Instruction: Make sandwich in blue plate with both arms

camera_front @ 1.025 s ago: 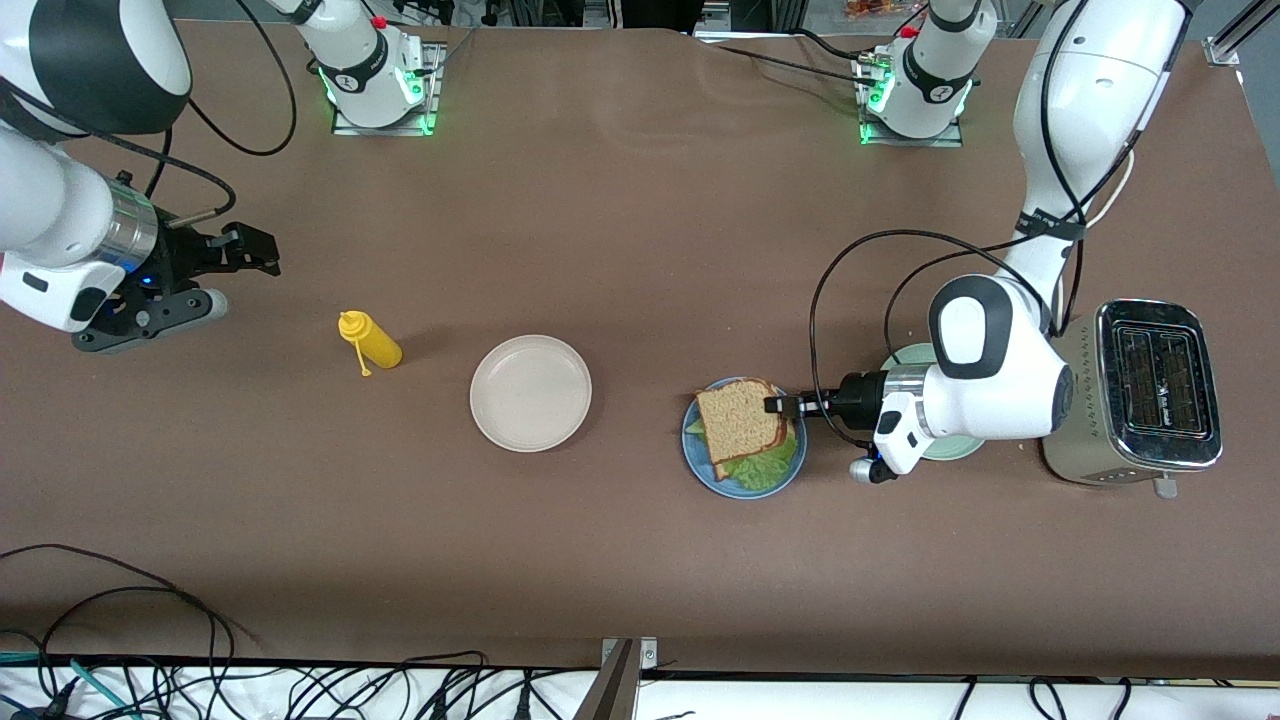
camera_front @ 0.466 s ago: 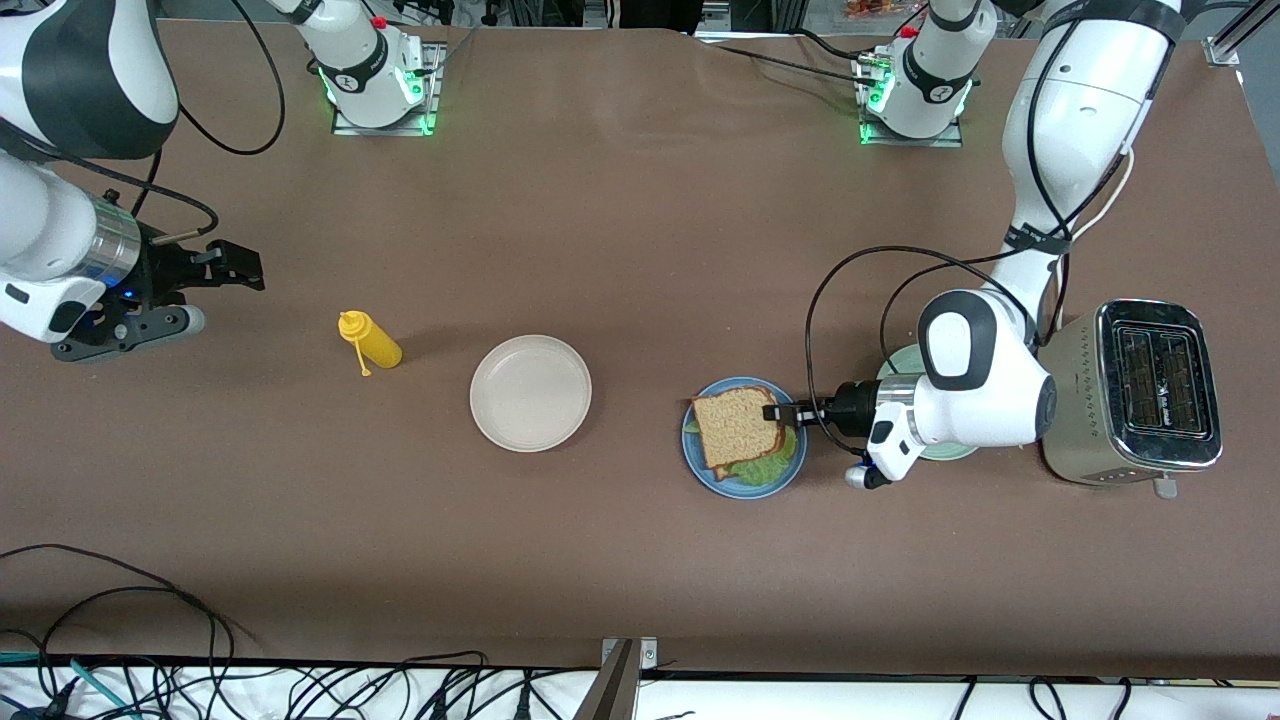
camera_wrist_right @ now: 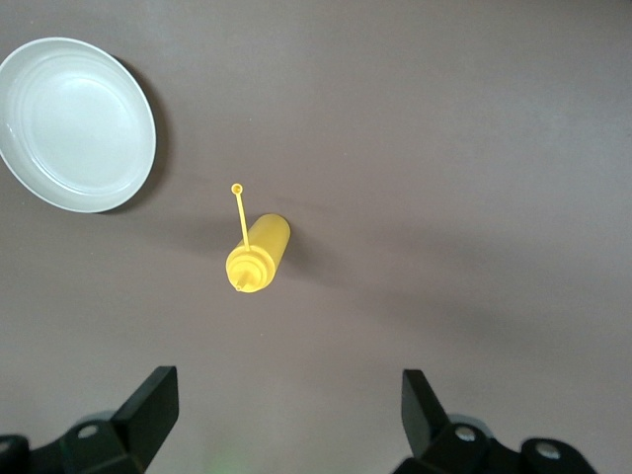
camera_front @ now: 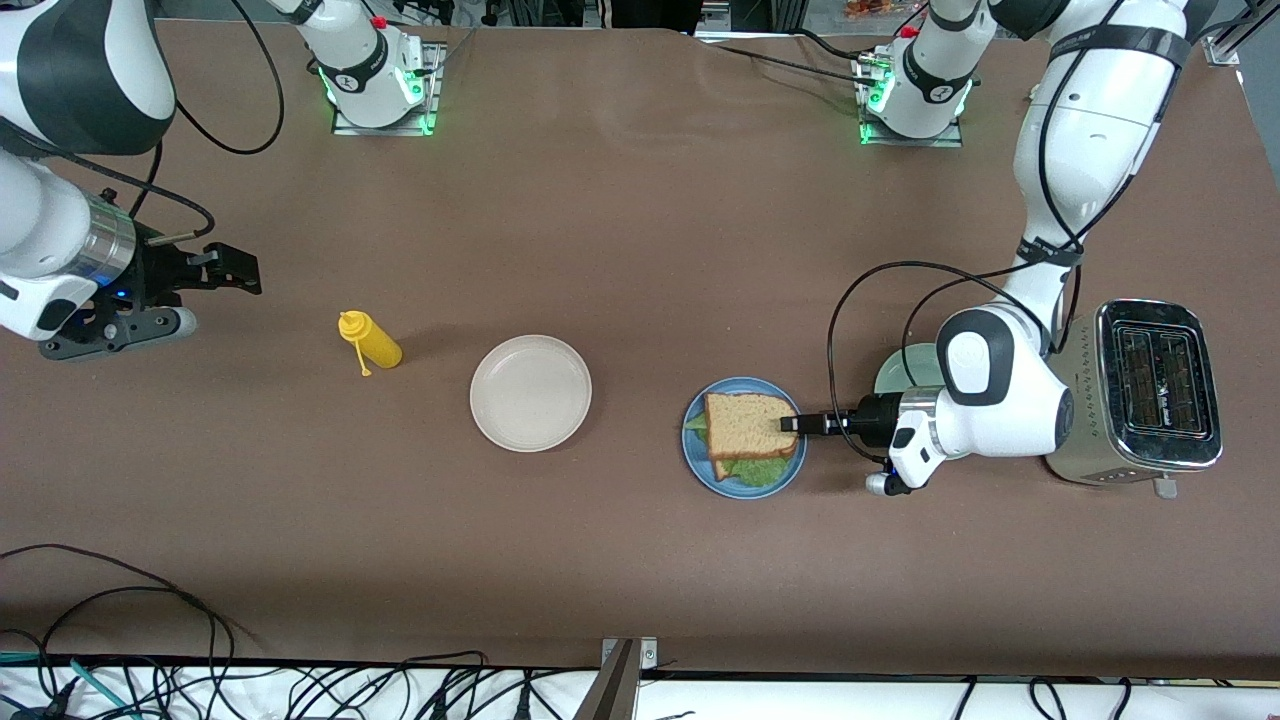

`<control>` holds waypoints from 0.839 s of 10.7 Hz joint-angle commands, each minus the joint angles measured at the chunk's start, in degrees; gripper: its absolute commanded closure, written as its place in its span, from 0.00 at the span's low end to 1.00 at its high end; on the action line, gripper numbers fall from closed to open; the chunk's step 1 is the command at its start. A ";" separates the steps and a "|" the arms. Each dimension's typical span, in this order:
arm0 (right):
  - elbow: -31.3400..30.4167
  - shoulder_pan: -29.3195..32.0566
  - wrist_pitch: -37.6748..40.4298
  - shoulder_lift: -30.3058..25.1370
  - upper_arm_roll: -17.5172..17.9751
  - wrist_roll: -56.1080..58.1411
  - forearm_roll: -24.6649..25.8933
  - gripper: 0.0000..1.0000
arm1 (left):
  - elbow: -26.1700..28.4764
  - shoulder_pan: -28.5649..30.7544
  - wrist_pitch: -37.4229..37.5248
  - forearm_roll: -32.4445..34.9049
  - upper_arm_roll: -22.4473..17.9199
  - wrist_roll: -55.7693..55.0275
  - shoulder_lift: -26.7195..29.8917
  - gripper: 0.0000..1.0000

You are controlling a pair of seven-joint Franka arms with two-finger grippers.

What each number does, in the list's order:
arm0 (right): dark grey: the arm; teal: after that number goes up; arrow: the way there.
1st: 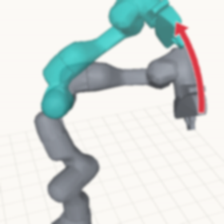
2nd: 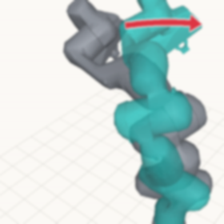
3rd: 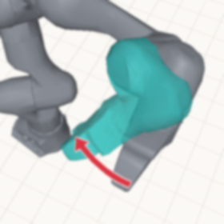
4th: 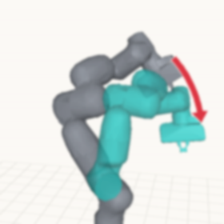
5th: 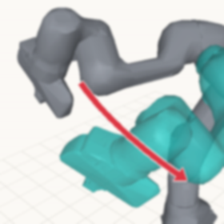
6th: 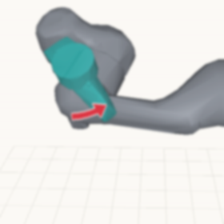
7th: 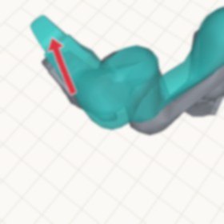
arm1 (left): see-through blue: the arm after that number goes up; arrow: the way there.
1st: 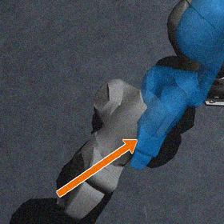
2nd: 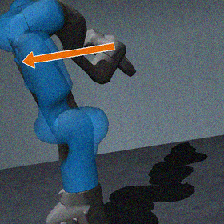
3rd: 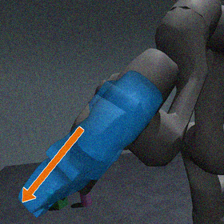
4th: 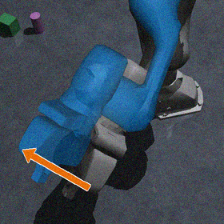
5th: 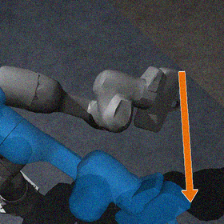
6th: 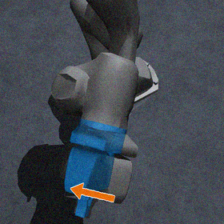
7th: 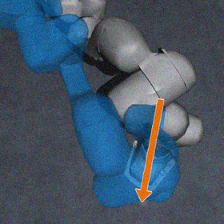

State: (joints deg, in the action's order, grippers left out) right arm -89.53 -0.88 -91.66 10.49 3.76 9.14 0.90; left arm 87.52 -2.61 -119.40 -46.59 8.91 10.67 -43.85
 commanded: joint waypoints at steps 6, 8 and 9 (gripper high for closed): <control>-0.56 -0.26 -1.68 -0.38 0.55 -7.63 0.16 0.00 | -1.04 1.21 3.45 -0.27 -2.57 3.48 3.22 0.00; -0.56 -0.35 -2.03 -0.29 0.64 -10.46 -1.59 0.00 | -0.60 1.12 4.71 8.21 -3.81 3.39 7.44 0.00; -0.56 -0.35 -2.21 -0.21 0.64 -10.55 -0.99 0.00 | -0.25 0.51 4.71 13.05 -3.81 3.30 9.12 0.00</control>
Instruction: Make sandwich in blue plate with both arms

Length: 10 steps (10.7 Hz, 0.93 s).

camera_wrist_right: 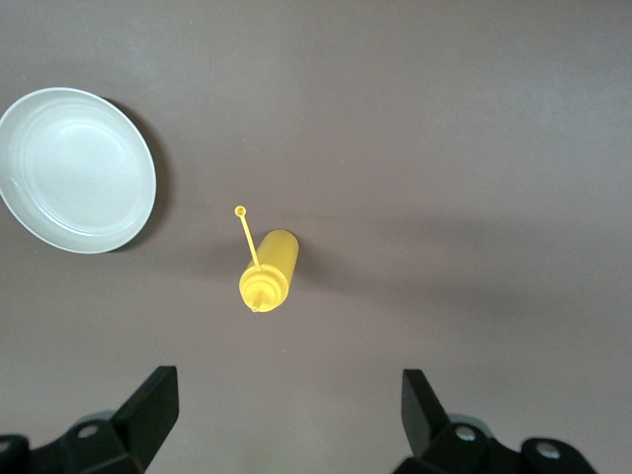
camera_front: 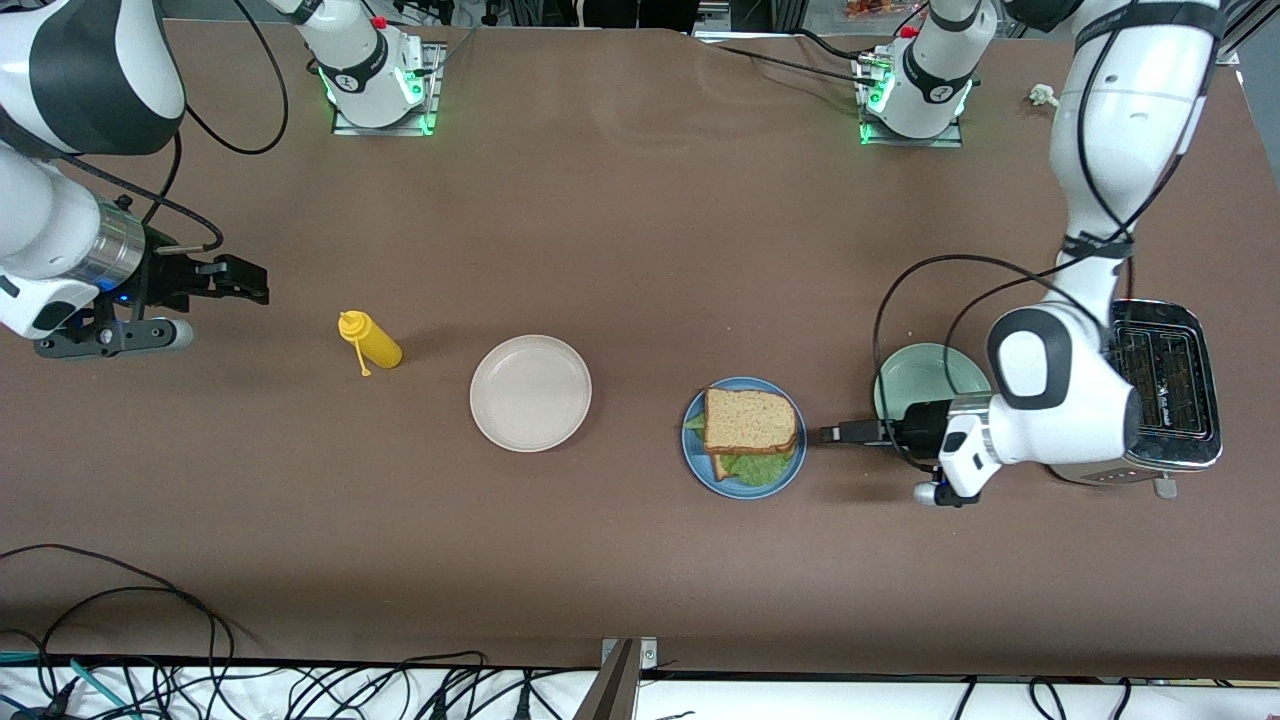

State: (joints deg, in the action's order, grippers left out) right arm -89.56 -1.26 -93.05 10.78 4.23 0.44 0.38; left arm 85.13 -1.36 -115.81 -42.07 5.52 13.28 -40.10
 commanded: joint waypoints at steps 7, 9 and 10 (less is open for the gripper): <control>-0.36 0.55 -0.56 -0.32 -0.18 -2.11 -1.08 0.00 | 9.07 -0.05 1.20 29.67 -0.51 0.26 26.18 0.00; -0.36 0.47 -0.29 -0.24 -0.18 -2.11 -1.17 0.00 | 10.41 0.21 5.30 30.11 -3.21 0.34 31.29 0.00; -0.36 0.38 -0.38 0.20 -0.10 -2.02 -1.17 0.00 | 10.67 0.21 7.25 30.81 -3.41 0.26 33.66 0.00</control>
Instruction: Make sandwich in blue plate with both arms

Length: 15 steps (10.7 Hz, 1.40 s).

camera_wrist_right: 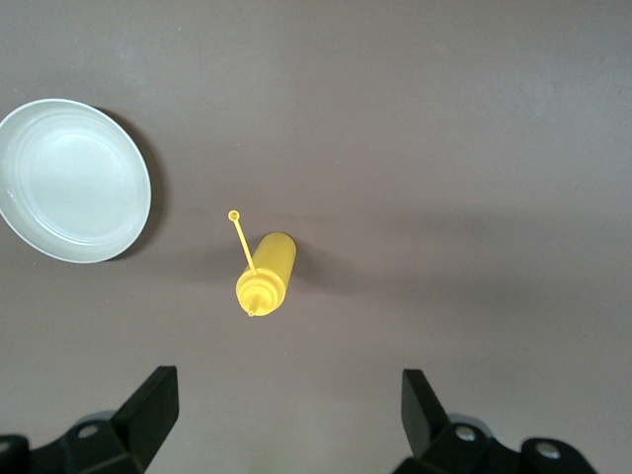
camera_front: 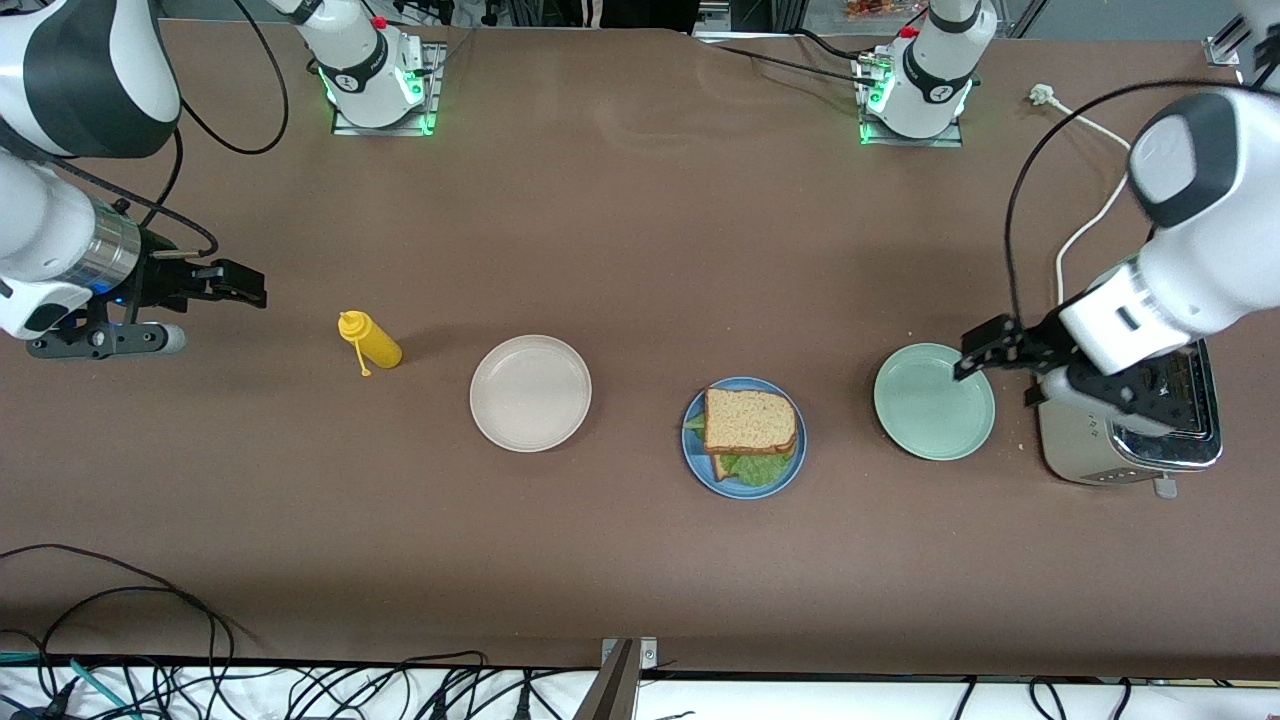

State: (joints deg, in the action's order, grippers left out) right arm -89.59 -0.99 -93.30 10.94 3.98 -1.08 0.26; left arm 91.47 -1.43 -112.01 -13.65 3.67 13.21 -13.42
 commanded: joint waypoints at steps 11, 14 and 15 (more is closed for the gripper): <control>4.16 -0.06 5.49 -1.80 -0.55 0.38 0.52 0.00 | 4.42 1.69 21.65 16.38 -1.30 -8.33 21.24 0.00; 4.25 -0.06 9.01 -1.89 -0.38 0.55 1.85 0.00 | 4.07 1.78 23.07 16.29 -1.03 -17.06 20.63 0.00; 4.25 -0.15 9.71 -1.89 0.15 0.55 2.72 0.00 | 3.37 1.78 23.24 16.29 -0.94 -17.07 19.40 0.00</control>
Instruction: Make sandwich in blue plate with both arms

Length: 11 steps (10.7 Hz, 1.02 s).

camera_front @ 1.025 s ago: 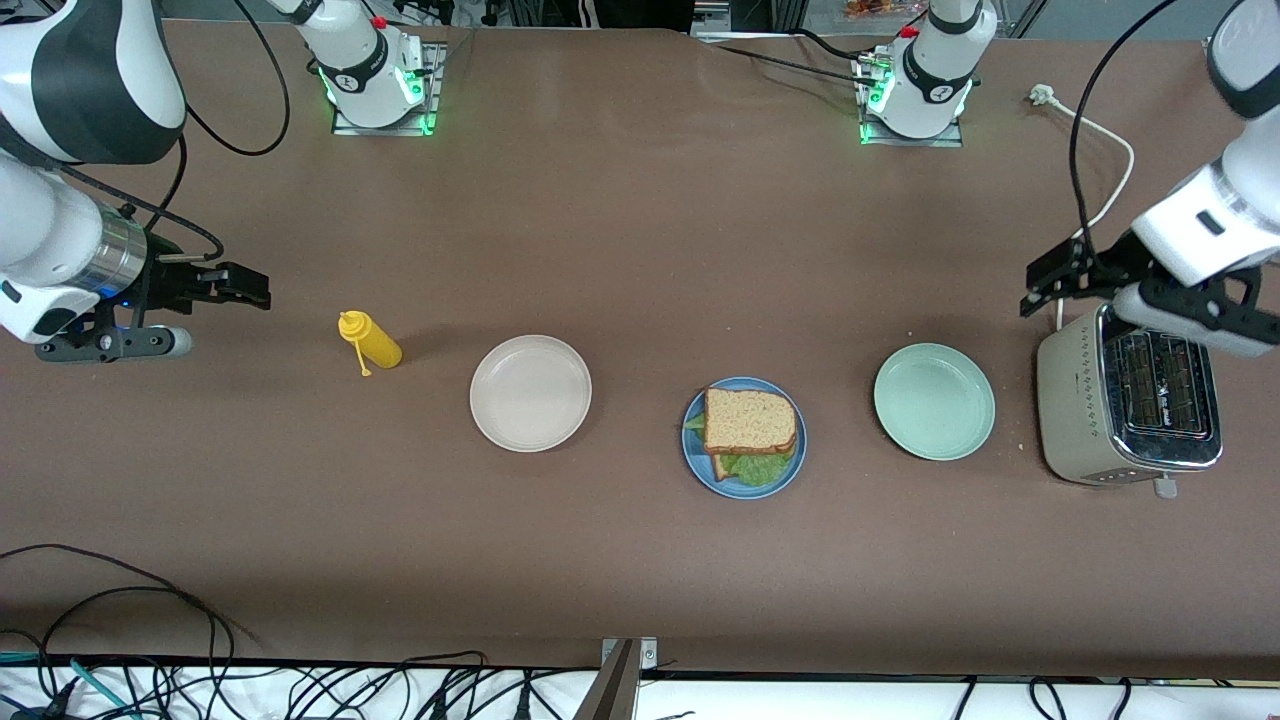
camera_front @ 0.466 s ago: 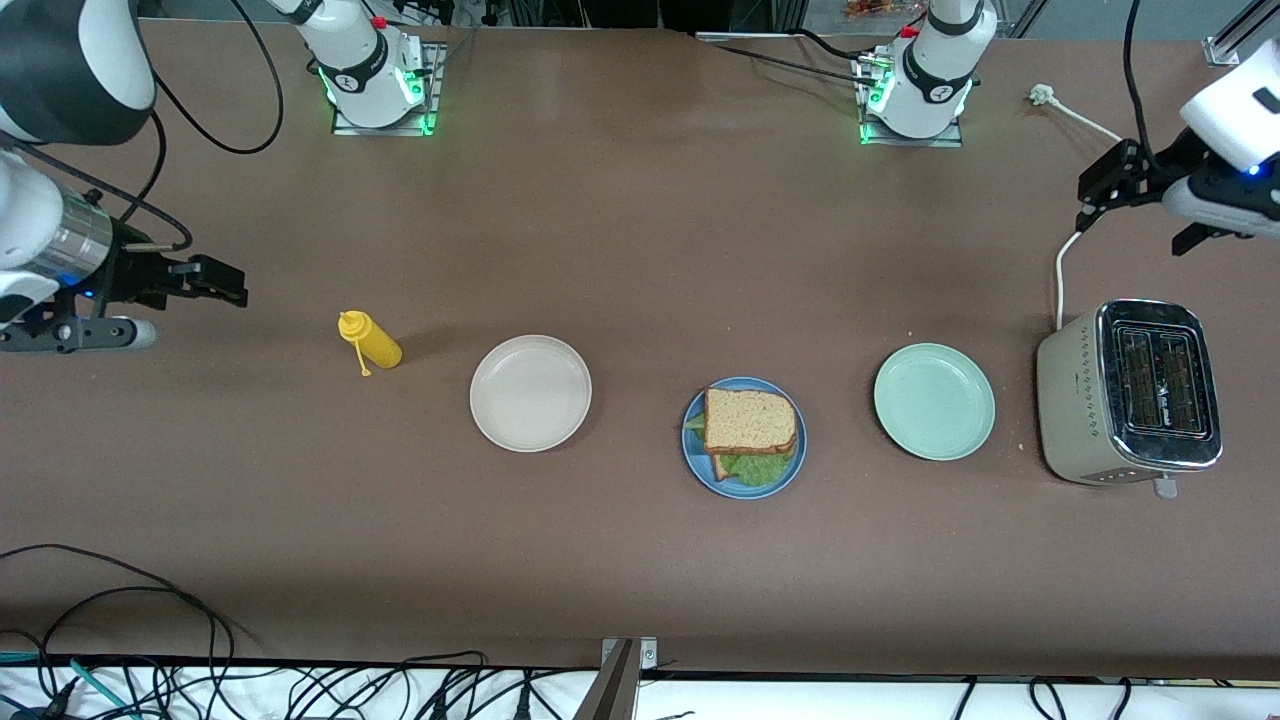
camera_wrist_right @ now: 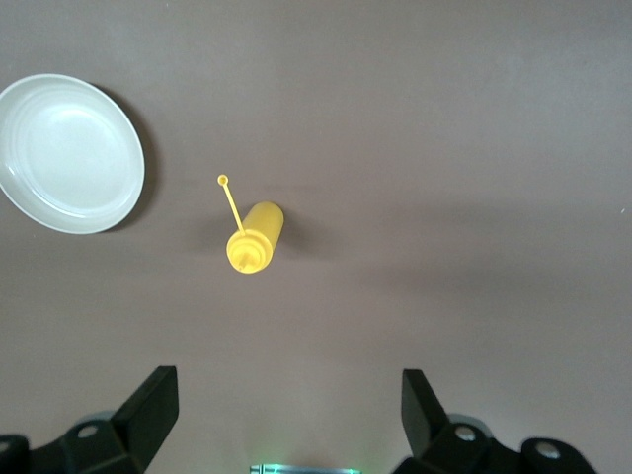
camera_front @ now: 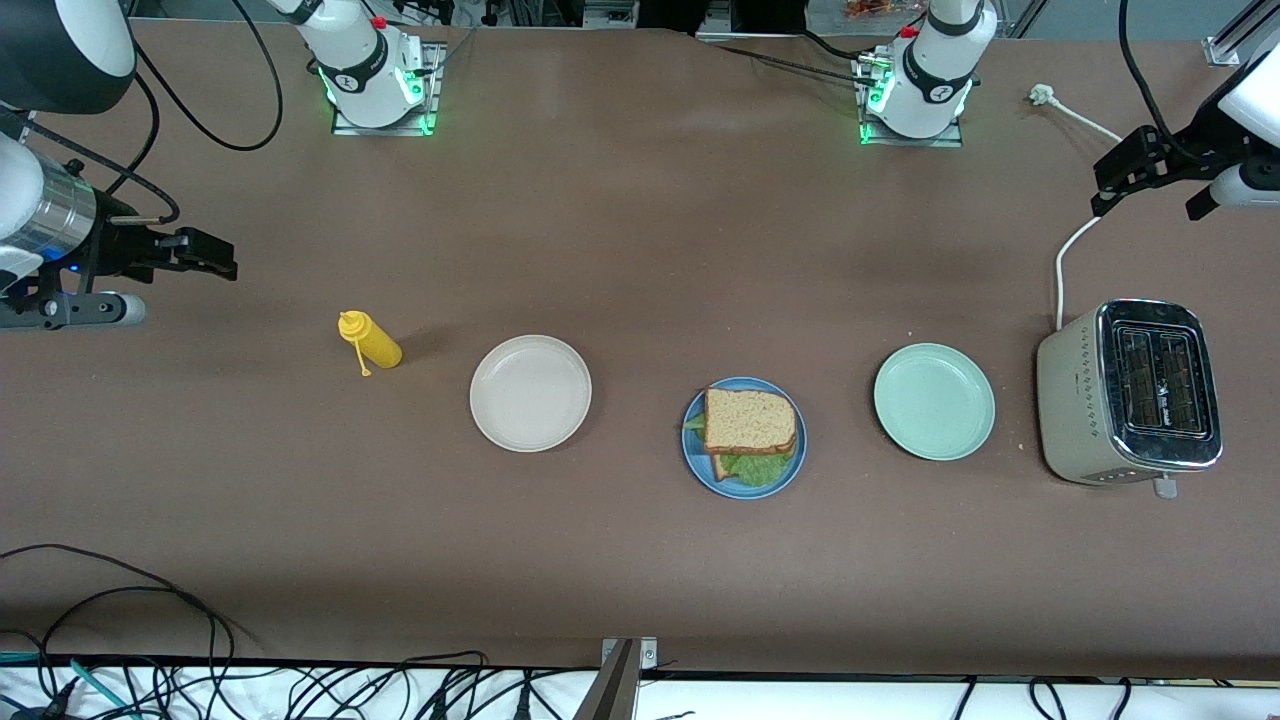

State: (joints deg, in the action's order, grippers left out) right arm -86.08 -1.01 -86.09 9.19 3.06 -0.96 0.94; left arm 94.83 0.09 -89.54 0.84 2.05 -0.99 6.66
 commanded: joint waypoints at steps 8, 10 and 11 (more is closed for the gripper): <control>6.01 -0.23 9.28 0.64 5.37 -0.62 1.69 0.00 | -9.58 -1.06 4.82 1.80 -1.61 -2.88 -7.89 0.00; 6.10 -0.14 8.84 2.49 5.20 -0.71 1.69 0.00 | -9.58 -0.62 4.82 1.71 -1.44 -2.88 -7.80 0.00; 6.01 -0.14 8.57 3.37 5.20 -0.62 1.96 0.00 | -9.58 -0.62 5.43 1.71 -1.44 -2.88 -7.89 0.00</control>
State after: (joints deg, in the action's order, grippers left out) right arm -81.10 -1.39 -77.71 10.21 7.95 -1.07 2.14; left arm 87.18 -0.11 -86.31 0.84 0.84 -3.23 -0.46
